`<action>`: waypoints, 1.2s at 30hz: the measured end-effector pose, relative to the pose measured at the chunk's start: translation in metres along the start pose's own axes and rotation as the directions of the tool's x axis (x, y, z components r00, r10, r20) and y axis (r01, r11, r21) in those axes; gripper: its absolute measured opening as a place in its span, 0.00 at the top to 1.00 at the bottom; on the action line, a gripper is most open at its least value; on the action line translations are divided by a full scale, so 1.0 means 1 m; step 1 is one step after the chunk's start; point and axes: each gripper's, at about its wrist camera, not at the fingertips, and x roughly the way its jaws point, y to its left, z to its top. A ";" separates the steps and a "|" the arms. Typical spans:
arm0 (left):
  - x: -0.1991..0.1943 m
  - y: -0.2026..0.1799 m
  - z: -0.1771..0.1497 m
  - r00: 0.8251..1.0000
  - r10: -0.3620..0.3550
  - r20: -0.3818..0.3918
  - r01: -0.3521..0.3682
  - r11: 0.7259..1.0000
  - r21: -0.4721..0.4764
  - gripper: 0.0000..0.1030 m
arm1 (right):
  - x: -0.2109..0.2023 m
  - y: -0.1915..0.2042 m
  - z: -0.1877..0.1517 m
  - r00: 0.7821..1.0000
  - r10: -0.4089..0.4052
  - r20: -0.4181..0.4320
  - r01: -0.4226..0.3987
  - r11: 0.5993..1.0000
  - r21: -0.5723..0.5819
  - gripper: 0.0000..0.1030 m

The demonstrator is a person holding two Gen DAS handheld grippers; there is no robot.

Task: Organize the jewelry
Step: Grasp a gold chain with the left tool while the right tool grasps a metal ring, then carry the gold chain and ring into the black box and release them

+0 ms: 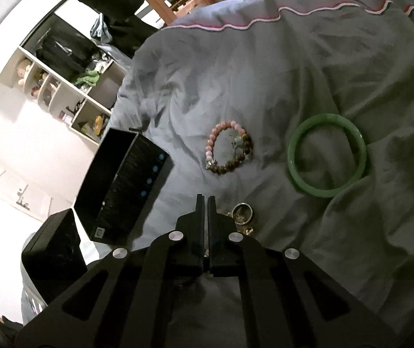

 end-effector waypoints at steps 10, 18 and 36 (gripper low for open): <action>-0.004 0.000 0.004 1.000 0.015 0.016 -0.015 1.000 -0.008 0.92 | 0.022 -0.008 -0.012 0.969 -0.235 -0.071 0.228 0.969 -0.093 0.59; -0.005 0.003 0.003 1.000 0.023 0.014 -0.022 0.999 -0.028 0.92 | 0.026 0.000 -0.013 0.970 -0.243 0.002 0.241 0.958 -0.156 0.80; -0.051 0.000 0.015 0.983 0.023 0.181 -0.015 0.999 -0.047 0.93 | -0.029 0.012 0.004 0.968 -0.155 0.195 0.179 0.978 -0.111 0.80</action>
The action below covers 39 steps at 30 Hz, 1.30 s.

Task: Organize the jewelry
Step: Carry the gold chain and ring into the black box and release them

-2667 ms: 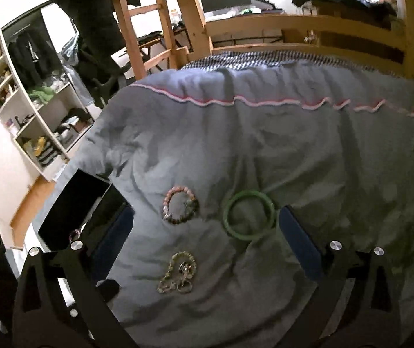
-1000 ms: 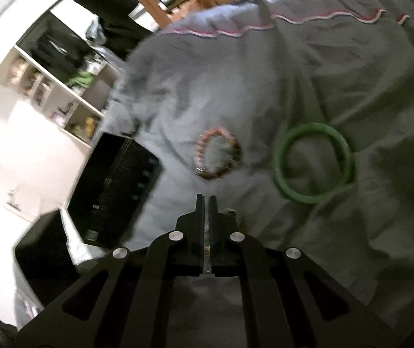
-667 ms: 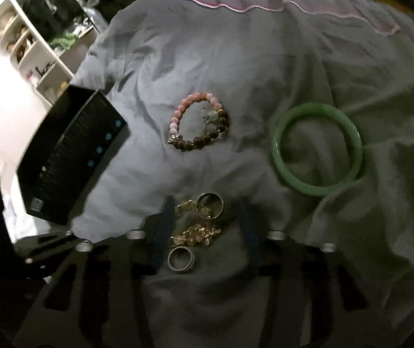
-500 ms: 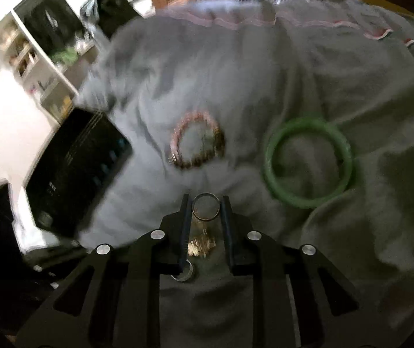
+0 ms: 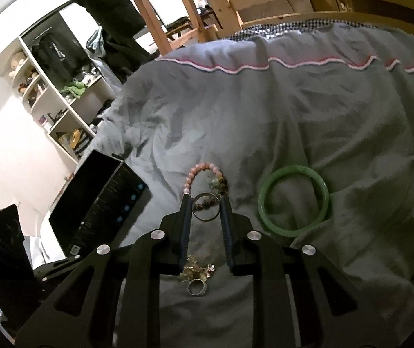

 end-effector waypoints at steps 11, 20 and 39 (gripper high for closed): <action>-0.029 0.001 0.018 0.996 0.019 0.092 -0.018 1.000 -0.015 0.93 | -0.015 0.020 0.004 0.999 0.004 0.047 -0.001 0.998 -0.062 0.80; -0.052 0.008 0.028 0.984 0.079 0.158 -0.071 0.996 -0.056 0.93 | -0.027 0.052 0.006 0.996 -0.026 0.089 0.040 0.986 -0.164 0.80; -0.094 0.046 0.041 0.929 0.239 0.282 -0.182 0.960 -0.215 0.93 | -0.017 0.123 -0.002 0.997 0.030 0.069 -0.008 0.956 -0.293 0.80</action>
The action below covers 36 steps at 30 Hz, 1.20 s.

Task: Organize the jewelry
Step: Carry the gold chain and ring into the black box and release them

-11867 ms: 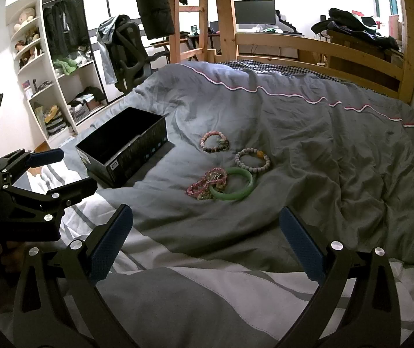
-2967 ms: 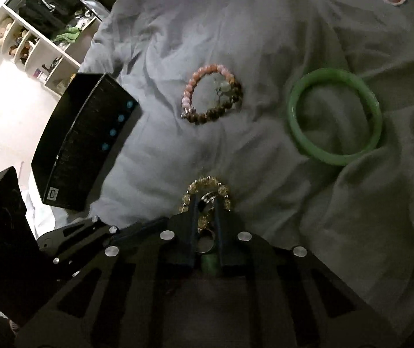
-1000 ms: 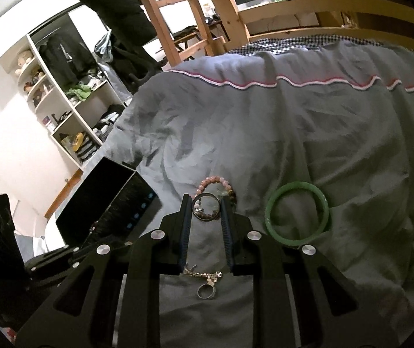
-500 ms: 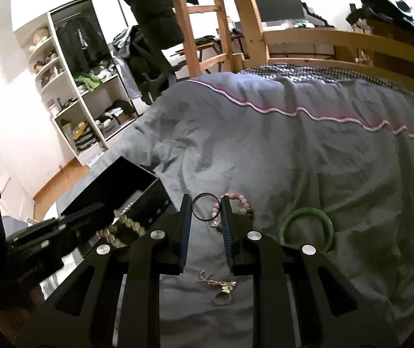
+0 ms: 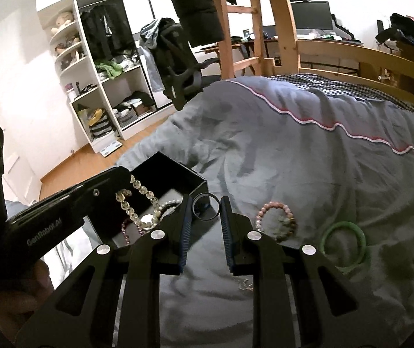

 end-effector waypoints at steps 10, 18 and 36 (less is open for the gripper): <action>-0.015 0.019 0.012 0.995 0.063 0.071 -0.058 0.996 -0.074 0.93 | 0.018 0.026 0.015 1.000 0.030 -0.001 -0.030 0.999 -0.031 0.80; -0.023 0.034 0.016 0.983 0.139 0.122 -0.125 0.985 -0.121 0.93 | 0.035 0.044 0.024 0.998 0.064 -0.009 -0.064 0.996 -0.058 0.80; -0.008 0.070 0.013 0.960 0.281 0.012 -0.273 0.939 -0.210 0.92 | 0.091 0.057 0.010 0.986 0.056 -0.158 -0.075 0.990 -0.121 0.59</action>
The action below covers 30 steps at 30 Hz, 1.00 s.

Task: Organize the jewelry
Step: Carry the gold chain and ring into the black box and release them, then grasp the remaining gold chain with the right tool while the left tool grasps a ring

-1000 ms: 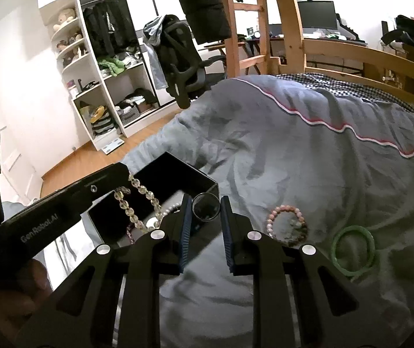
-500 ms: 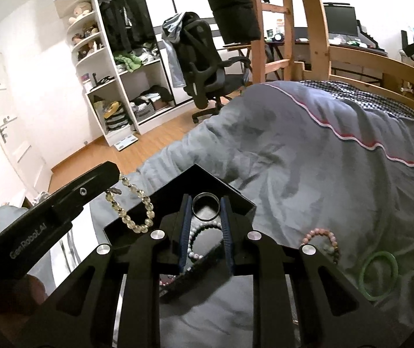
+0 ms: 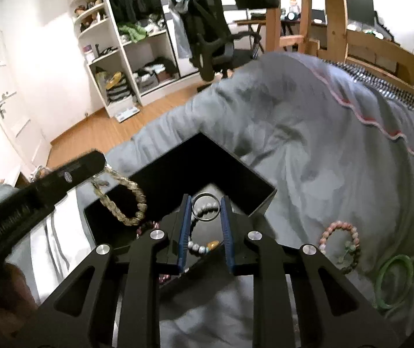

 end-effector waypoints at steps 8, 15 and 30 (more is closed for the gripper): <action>-0.017 0.002 0.003 0.996 0.057 0.073 -0.056 0.998 -0.017 0.23 | -0.037 -0.037 0.003 0.985 -0.128 0.114 0.112 0.984 0.138 0.10; -0.020 -0.027 -0.007 0.991 -0.119 0.058 0.114 0.990 0.083 0.07 | -0.102 -0.102 -0.008 0.949 -0.294 0.115 0.249 0.921 0.300 0.04; 0.004 -0.112 -0.088 0.766 -0.488 -0.418 0.621 0.731 0.282 0.28 | -0.126 -0.154 -0.075 0.996 -0.077 0.046 0.055 0.928 0.368 0.45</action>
